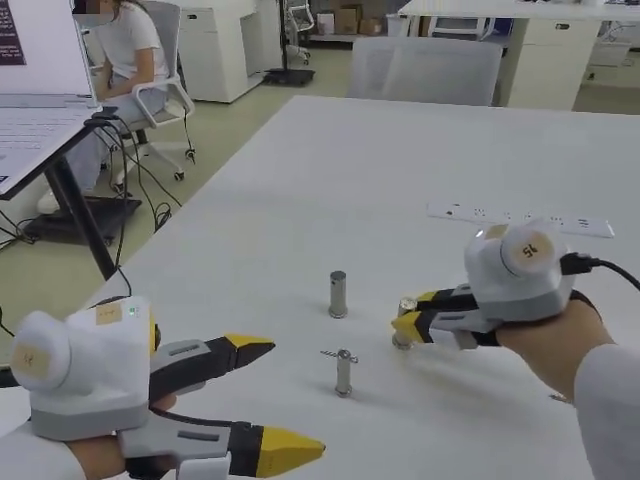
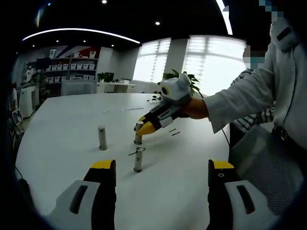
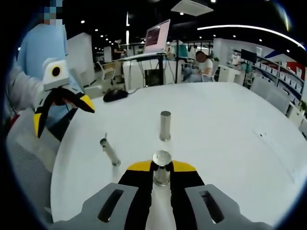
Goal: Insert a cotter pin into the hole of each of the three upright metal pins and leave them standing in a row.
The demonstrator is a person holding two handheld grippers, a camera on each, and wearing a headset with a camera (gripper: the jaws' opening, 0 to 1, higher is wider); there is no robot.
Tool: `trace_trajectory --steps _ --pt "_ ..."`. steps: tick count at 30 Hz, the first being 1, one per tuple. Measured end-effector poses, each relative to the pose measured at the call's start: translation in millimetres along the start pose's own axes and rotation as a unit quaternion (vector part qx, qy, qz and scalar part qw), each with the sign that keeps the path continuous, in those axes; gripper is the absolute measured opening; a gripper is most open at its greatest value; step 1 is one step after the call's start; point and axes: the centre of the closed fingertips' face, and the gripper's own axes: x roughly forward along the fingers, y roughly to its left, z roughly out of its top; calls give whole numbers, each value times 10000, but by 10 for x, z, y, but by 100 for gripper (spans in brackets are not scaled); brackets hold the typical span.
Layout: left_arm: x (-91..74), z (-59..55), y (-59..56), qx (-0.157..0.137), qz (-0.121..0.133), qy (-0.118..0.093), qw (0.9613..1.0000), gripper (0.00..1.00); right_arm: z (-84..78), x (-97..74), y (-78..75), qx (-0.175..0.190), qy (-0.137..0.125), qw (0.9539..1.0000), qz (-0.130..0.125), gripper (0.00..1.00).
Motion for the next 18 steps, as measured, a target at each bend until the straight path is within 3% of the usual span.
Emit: trace_trajectory --steps 18 --pt "117 21 -190 105 -271 10 9996 78 -359 -589 346 288 -23 9993 -246 13"
